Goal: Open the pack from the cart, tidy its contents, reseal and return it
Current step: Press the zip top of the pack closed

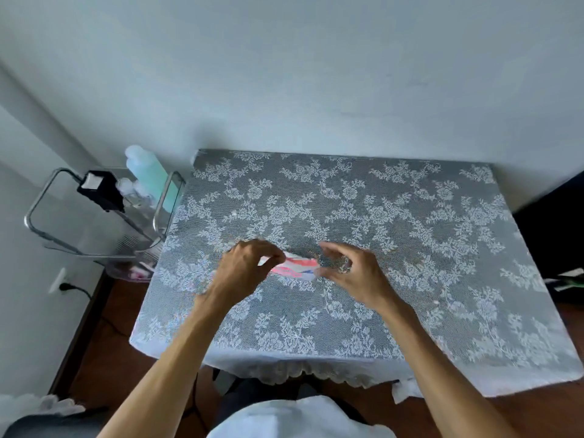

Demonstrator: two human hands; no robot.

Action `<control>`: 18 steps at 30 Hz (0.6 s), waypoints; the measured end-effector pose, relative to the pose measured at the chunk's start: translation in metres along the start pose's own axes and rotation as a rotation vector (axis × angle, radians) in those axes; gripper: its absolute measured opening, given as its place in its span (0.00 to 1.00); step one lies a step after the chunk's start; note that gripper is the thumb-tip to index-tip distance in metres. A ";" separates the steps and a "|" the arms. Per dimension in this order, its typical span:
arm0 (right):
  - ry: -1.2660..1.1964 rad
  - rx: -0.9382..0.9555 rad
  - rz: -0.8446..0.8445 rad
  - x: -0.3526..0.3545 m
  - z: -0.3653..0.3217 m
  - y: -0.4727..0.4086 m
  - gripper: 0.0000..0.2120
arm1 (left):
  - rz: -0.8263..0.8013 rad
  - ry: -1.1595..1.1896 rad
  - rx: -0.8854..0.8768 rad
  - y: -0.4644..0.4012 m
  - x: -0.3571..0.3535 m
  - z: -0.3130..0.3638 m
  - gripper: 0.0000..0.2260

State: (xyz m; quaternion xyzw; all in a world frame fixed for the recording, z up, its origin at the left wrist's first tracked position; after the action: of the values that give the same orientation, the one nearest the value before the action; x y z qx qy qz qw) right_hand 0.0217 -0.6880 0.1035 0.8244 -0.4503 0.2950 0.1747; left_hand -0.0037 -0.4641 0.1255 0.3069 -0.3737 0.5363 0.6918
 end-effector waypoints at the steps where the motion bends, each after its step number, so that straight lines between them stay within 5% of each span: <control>1: -0.001 -0.006 0.013 -0.003 0.000 -0.003 0.24 | -0.009 0.006 -0.006 0.000 -0.001 0.001 0.02; 6: 0.013 0.028 0.077 -0.007 -0.003 -0.006 0.12 | 0.002 0.019 -0.024 -0.002 -0.001 0.006 0.06; 18: -0.125 0.069 0.062 -0.001 0.005 -0.001 0.19 | -0.024 0.213 -0.090 -0.015 -0.011 0.031 0.02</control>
State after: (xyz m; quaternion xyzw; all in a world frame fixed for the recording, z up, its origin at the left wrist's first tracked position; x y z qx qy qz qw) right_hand 0.0233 -0.6894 0.0990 0.8322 -0.4755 0.2637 0.1086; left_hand 0.0039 -0.4990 0.1322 0.2213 -0.3181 0.5402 0.7470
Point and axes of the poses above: each hand's wrist, its own y-axis away from the middle knuckle, its own x-axis out of the back of the hand, z = x × y, the point moved 6 cm from there along -y, towards the middle knuckle, and after that the axes turned 9 degrees about -z, right-handed, at the moved point
